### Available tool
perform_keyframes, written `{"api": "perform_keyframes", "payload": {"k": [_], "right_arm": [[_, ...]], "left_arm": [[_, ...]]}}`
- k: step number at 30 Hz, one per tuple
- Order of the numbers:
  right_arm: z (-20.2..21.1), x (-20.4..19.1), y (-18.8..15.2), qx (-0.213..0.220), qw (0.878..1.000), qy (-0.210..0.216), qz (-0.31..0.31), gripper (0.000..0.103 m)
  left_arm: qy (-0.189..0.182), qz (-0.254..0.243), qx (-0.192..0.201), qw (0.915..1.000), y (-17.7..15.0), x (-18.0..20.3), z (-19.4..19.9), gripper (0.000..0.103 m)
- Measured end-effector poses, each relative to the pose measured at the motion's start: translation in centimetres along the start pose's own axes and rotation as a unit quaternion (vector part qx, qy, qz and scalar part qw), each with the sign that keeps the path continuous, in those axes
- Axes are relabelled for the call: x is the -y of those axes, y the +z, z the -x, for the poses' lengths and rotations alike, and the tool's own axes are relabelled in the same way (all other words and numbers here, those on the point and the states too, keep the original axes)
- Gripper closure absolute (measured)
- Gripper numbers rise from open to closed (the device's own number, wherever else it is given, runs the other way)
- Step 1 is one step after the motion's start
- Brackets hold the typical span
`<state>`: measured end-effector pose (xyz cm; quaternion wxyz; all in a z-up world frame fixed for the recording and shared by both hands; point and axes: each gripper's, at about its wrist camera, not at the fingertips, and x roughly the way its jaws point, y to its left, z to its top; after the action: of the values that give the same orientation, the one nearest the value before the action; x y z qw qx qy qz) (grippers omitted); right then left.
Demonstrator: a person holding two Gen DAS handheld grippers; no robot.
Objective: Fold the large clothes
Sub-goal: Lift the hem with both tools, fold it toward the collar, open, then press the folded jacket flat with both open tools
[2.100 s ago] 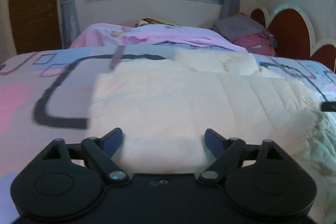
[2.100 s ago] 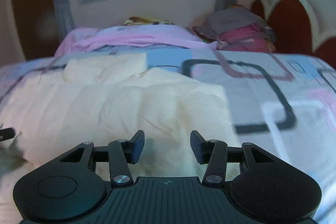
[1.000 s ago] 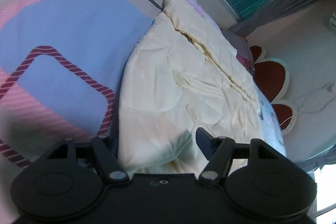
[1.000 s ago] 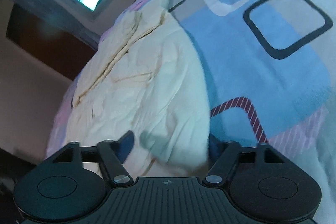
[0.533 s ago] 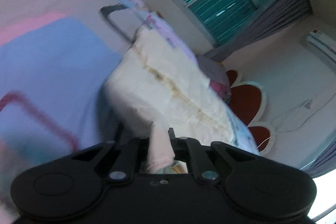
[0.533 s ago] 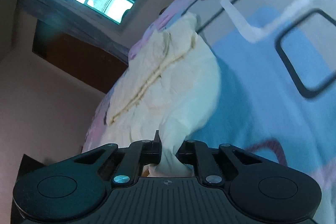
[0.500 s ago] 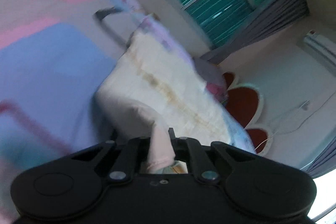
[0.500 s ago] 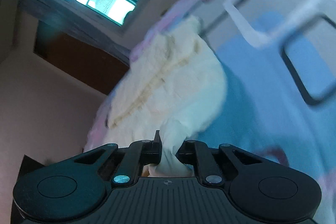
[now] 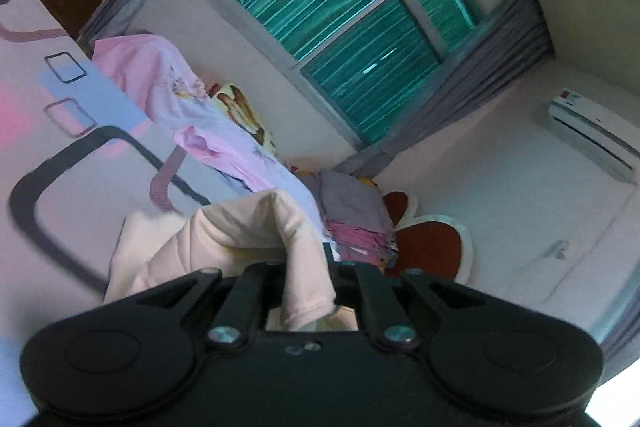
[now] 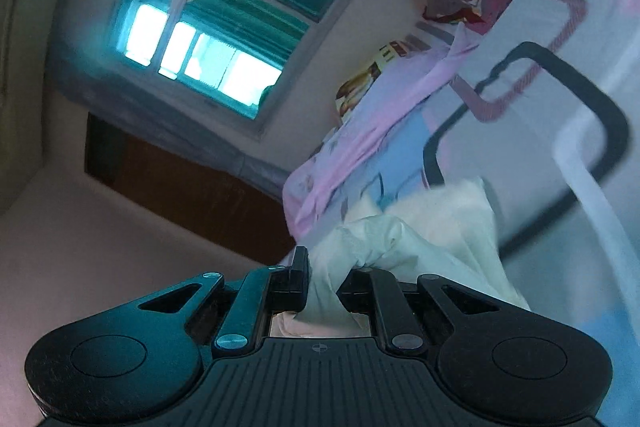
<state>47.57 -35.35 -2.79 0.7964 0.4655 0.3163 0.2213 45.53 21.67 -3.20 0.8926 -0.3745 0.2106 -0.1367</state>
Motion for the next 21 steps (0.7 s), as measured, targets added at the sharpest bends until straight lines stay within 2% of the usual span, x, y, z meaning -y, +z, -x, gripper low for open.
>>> {"api": "perform_keyframes", "payload": {"k": [5,6,7,8,9,10,11,12,13,17,21], "right_arm": [[-6.8,1.9,4.5,-0.012,0.999,-0.034,-0.004,0.091],[-8.2,2.7,5.3,-0.019,0.999,-0.037,-0.012,0.07],[-8.7,3.2,5.9,-0.018,0.999,-0.041,-0.027,0.028],[-8.7,3.4,6.1,0.003,0.998,-0.051,-0.026,0.014],[-8.5,3.4,6.5,0.03,0.998,-0.063,-0.006,0.011],[-8.4,3.5,6.8,0.038,0.997,-0.069,0.001,0.011],[-8.4,4.0,7.1,0.034,0.997,-0.064,-0.003,0.011],[-8.6,4.4,7.3,0.026,0.997,-0.066,0.004,0.011],[-8.8,4.6,7.2,0.018,0.996,-0.086,0.028,0.011],[-11.1,6.3,6.2,-0.031,0.984,-0.148,0.09,0.012],[-14.0,7.1,4.7,-0.06,0.976,-0.168,0.123,0.012]], "left_arm": [[0.039,-0.001,-0.037,0.9985,3.1,-3.2,-7.2,0.096],[0.049,0.001,-0.042,0.9979,3.4,-4.0,-8.0,0.093],[0.054,0.011,-0.043,0.9975,3.6,-4.9,-9.0,0.081],[0.055,0.019,-0.043,0.9973,3.9,-5.7,-9.7,0.065],[0.062,0.02,-0.035,0.9973,4.3,-6.2,-10.1,0.053],[0.072,0.009,-0.017,0.9972,4.5,-6.5,-10.0,0.033],[0.081,-0.003,-0.007,0.9967,4.8,-6.7,-10.0,0.02],[0.086,-0.015,-0.007,0.9962,5.0,-6.9,-10.0,0.019],[0.089,-0.025,-0.02,0.9955,5.2,-7.3,-10.3,0.02],[0.113,-0.067,-0.098,0.9864,5.2,-8.8,-12.5,0.024],[0.129,-0.082,-0.165,0.9745,4.8,-10.4,-15.4,0.031]]}}
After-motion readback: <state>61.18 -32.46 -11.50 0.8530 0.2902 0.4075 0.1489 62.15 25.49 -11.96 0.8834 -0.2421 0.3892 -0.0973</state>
